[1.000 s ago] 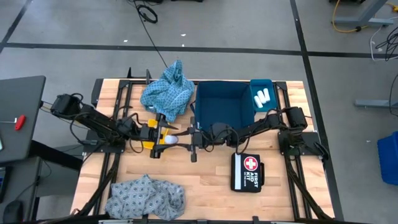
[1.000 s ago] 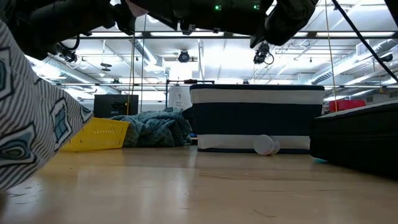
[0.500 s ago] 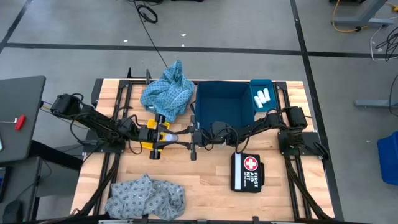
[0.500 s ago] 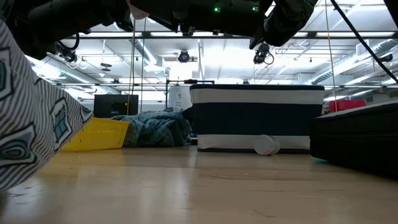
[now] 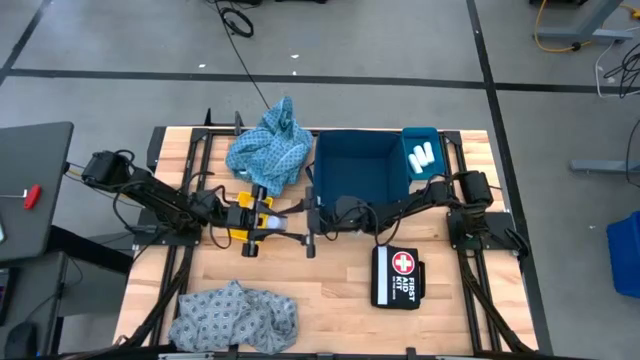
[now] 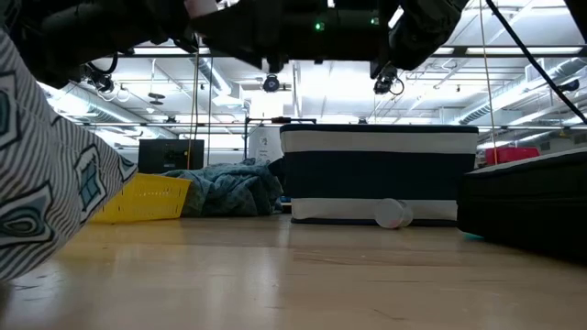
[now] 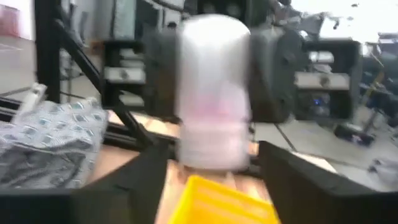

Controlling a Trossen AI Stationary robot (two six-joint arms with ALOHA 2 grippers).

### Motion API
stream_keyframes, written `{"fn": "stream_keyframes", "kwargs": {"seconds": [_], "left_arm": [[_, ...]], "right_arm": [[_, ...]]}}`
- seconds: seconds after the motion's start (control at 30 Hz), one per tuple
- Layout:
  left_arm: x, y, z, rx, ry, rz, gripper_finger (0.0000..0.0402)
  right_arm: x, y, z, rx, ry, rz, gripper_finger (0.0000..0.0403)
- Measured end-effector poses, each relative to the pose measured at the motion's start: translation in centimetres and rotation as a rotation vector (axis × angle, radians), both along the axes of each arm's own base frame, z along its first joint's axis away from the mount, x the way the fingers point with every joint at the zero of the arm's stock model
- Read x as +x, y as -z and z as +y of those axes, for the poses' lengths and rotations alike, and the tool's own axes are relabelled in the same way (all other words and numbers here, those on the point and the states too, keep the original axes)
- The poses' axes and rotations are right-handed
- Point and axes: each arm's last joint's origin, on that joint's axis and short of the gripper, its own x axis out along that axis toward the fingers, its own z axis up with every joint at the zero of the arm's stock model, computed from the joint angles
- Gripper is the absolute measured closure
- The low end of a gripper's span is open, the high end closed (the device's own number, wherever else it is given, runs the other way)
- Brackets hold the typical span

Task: Pick & place medical supplies in basket/bin
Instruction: Put the bottom transparent pill bottle into the yellow bin

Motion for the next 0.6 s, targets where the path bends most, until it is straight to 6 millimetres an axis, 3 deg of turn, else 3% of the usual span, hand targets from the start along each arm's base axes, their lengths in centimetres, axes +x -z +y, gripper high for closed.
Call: {"fn": "stream_keyframes", "kwargs": {"seconds": [0.1,0.2,0.6], "left_arm": [[0.0,0.0,0.0,-0.006,-0.005,0.006,0.0262],[0.1,0.2,0.0,-0.008,-0.019,0.022,0.0262],[-1.0,1.5,0.5,-0.045,-0.092,0.147,0.0262]], "right_arm": [[0.0,0.3,-0.2,0.012,0.053,0.033,0.0102],[0.0,0.7,-0.3,0.014,0.068,0.078,0.0092],[-0.5,2.7,1.5,0.046,0.003,0.29,0.0131]]}}
